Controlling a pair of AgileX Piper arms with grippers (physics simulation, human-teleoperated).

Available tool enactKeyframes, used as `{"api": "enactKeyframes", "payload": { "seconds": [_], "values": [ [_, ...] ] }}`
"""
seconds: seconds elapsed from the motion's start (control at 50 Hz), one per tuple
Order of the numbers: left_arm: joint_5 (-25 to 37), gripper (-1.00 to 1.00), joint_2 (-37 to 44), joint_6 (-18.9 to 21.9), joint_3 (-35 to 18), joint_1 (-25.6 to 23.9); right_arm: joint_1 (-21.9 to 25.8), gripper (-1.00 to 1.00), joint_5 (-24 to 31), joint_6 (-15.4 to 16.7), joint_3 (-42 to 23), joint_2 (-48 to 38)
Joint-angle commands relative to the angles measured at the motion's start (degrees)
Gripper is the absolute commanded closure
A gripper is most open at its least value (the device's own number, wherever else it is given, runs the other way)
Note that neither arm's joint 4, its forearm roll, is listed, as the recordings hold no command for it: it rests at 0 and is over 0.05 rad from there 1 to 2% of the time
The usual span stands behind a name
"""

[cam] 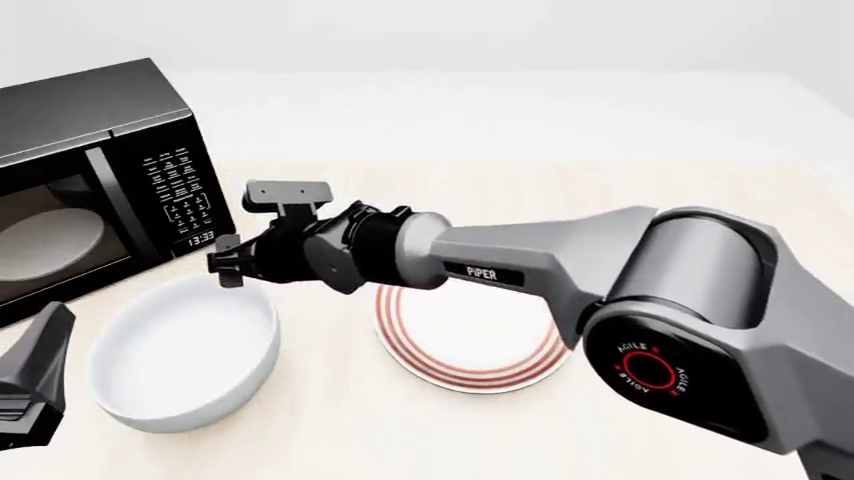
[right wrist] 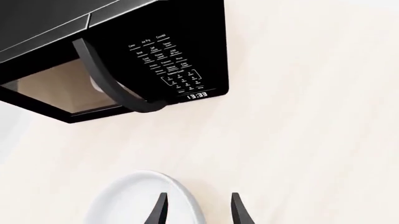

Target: Put the white bowl to the right of the plate.

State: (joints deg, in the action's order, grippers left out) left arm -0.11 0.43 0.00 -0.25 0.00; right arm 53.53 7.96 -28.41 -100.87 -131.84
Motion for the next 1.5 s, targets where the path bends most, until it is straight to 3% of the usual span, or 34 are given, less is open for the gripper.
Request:
{"api": "enactKeyframes", "payload": {
  "seconds": [0.02,0.7,0.76,1.2,1.22,1.5],
  "values": [
    [0.0,-1.0,0.0,0.0,0.0,0.0,1.0,-1.0,-3.1,-2.2,4.3,0.6],
    [0.0,-1.0,0.0,0.0,0.0,0.0,1.6,-1.0,-7.8,-5.6,8.5,-2.0],
    [0.0,-1.0,0.0,0.0,0.0,0.0,2.8,-1.0,-9.8,-7.5,8.3,-5.2],
    [0.0,-1.0,0.0,0.0,0.0,0.0,3.6,-1.0,-10.5,-7.6,8.8,-6.1],
    [0.0,-1.0,0.0,0.0,0.0,0.0,3.4,1.0,-9.7,-7.0,8.1,-6.3],
    [0.0,-1.0,0.0,0.0,0.0,0.0,2.8,1.0,-6.8,-4.1,7.8,-2.1]
  ]
}}
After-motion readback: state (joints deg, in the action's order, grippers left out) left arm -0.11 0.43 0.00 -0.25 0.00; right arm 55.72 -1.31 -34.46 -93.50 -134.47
